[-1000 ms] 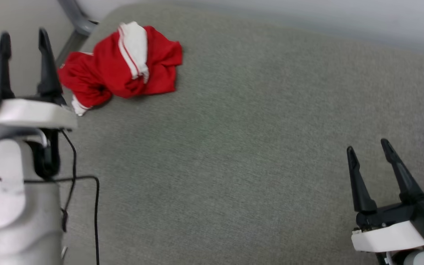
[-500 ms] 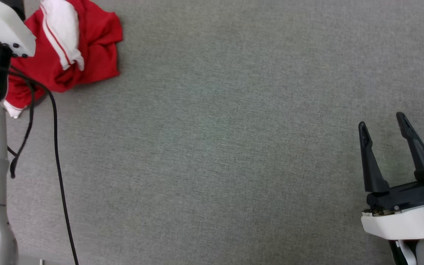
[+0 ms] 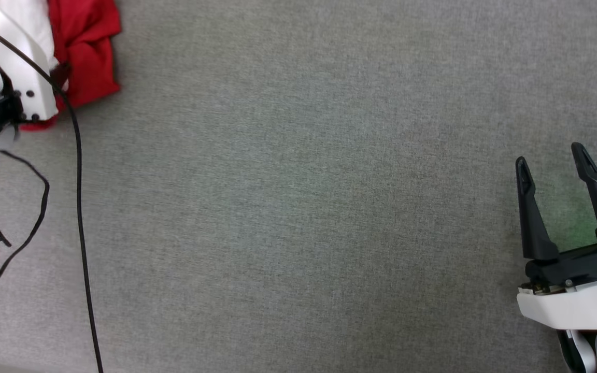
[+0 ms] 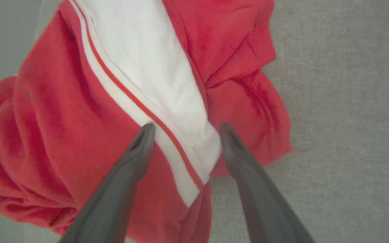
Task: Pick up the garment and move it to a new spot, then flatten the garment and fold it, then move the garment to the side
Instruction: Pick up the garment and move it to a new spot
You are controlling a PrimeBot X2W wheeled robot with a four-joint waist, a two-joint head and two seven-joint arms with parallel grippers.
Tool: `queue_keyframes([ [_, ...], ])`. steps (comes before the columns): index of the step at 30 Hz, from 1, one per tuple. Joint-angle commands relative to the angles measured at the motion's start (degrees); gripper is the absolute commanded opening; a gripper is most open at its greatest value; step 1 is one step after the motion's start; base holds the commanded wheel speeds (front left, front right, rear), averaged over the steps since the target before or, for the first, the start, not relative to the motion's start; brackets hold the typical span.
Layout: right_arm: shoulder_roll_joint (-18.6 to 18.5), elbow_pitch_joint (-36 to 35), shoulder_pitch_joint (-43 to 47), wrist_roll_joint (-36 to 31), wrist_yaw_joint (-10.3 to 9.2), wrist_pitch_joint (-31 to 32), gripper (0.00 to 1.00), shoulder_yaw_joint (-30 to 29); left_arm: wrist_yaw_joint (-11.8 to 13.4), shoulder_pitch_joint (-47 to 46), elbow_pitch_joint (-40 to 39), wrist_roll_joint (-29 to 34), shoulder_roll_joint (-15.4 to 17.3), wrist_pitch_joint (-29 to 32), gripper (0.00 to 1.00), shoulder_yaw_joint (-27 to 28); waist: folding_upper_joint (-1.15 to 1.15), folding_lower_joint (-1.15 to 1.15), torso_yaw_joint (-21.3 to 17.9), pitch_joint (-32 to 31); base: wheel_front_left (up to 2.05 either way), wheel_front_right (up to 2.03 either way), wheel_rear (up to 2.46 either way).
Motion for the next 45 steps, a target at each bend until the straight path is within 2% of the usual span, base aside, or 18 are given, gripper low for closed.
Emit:
queue_keyframes([
  [1, -0.4, -0.3, -1.2, 0.0, -0.04, -0.1, 1.0, -0.1, 0.0, 0.3, 0.8, -0.8, 0.4, 1.7, 1.0, -0.7, 0.0, -0.01, -0.5, 1.1, 0.0, 0.0, 0.0],
  [7, -0.3, 0.3, -1.6, -0.1, -0.04, -0.1, 1.0, -0.2, 0.0, 3.4, 4.7, -2.7, -0.6, 6.0, 1.0, -2.5, 0.0, -0.01, -0.9, 2.1, 0.0, 0.0, 0.0],
  [8, -0.2, 0.4, -1.7, -0.2, -0.04, -0.1, 1.0, -0.2, 0.0, 3.8, 5.0, -2.9, -0.9, 5.8, 0.9, -2.8, 0.0, -0.01, -0.9, 2.1, 0.0, 0.0, 0.0],
  [9, -0.2, 0.5, -1.7, -0.2, -0.04, -0.1, 1.0, -0.2, 0.0, 4.1, 5.1, -3.1, -1.0, 5.4, 0.33, -3.1, 0.0, -0.01, -0.8, 2.1, 0.0, 0.0, 0.0],
  [10, -0.2, 0.7, -1.7, -0.2, -0.04, -0.1, 1.0, -0.2, 0.0, 4.2, 5.1, -3.0, -1.1, 4.6, 0.0, -3.4, 0.0, -0.01, -0.8, 1.9, 0.0, 0.0, 0.0],
  [19, 0.8, 2.3, -0.4, 0.3, -0.04, -0.1, 1.0, 0.4, 0.0, 1.7, 1.0, -1.5, 1.8, -7.4, 0.0, -5.6, 0.0, -0.01, -0.1, -3.6, 0.0, 0.0, 0.0],
  [27, 2.6, 4.1, 1.4, 1.1, -0.04, -0.1, 1.0, 1.2, 0.0, 1.8, -5.6, 0.0, 3.6, -17.4, 0.0, -12.0, 0.0, -0.01, -0.4, -10.9, 0.0, 0.0, 0.0],
  [37, 4.6, 5.3, 3.8, 1.6, -0.04, -0.1, 1.0, 1.0, 0.0, 3.5, -14.1, 0.8, -0.1, -23.3, 0.0, -18.0, 0.0, -0.01, -3.2, -16.5, 0.0, 0.0, 0.0],
  [45, 5.7, 6.1, 5.0, 1.9, -0.04, -0.1, 1.0, 0.1, 0.0, 5.9, -19.6, 1.6, -6.3, -25.8, 0.0, -24.3, 0.0, -0.01, -8.4, -18.9, 0.0, 0.0, 0.0],
])
